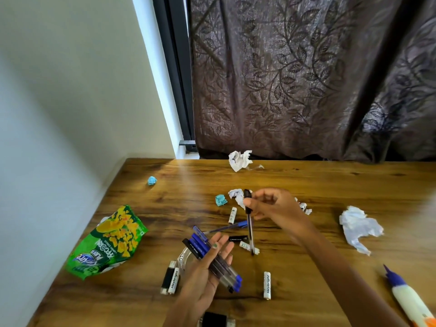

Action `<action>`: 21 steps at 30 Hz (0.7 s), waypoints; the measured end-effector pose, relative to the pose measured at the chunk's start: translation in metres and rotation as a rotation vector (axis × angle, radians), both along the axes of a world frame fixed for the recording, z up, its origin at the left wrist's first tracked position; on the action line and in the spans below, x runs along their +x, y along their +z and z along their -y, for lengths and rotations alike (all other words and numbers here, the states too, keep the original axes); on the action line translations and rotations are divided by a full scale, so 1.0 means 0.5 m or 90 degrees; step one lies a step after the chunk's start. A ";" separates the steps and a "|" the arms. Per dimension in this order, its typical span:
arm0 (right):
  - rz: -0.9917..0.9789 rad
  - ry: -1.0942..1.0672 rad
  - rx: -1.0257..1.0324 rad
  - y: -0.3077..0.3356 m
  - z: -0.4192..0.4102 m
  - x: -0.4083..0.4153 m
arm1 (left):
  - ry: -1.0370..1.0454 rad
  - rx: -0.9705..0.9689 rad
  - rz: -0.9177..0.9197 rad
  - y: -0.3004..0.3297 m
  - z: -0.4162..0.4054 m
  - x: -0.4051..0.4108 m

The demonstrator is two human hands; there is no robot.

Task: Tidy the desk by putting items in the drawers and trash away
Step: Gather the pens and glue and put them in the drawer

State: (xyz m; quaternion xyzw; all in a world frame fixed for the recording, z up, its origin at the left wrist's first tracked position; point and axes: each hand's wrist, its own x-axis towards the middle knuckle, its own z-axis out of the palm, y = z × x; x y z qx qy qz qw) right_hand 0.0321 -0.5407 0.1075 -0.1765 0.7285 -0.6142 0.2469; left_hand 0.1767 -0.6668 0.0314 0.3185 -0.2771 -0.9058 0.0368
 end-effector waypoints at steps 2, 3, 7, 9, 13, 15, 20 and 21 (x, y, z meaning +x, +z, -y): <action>0.015 0.037 0.035 -0.002 0.008 0.014 | -0.040 -0.008 -0.018 0.009 -0.008 -0.003; 0.011 0.050 0.061 -0.008 0.015 0.023 | -0.061 -0.014 -0.028 0.014 -0.012 -0.004; -0.005 0.104 0.147 -0.041 0.042 0.056 | -0.107 0.009 -0.051 0.028 -0.028 -0.006; 0.003 0.118 0.168 -0.055 0.050 0.062 | -0.108 0.018 -0.040 0.029 -0.027 -0.003; -0.077 0.094 0.189 -0.063 0.051 0.052 | -0.098 -0.014 -0.028 0.021 -0.019 0.005; -0.125 0.062 0.203 -0.067 0.048 0.043 | -0.075 -0.011 -0.023 0.014 -0.013 0.004; -0.259 0.071 0.343 -0.122 0.052 0.027 | -0.012 -0.009 -0.034 0.004 0.015 0.003; -0.278 0.097 0.372 -0.137 0.057 0.029 | -0.003 -0.004 -0.036 0.004 0.020 0.004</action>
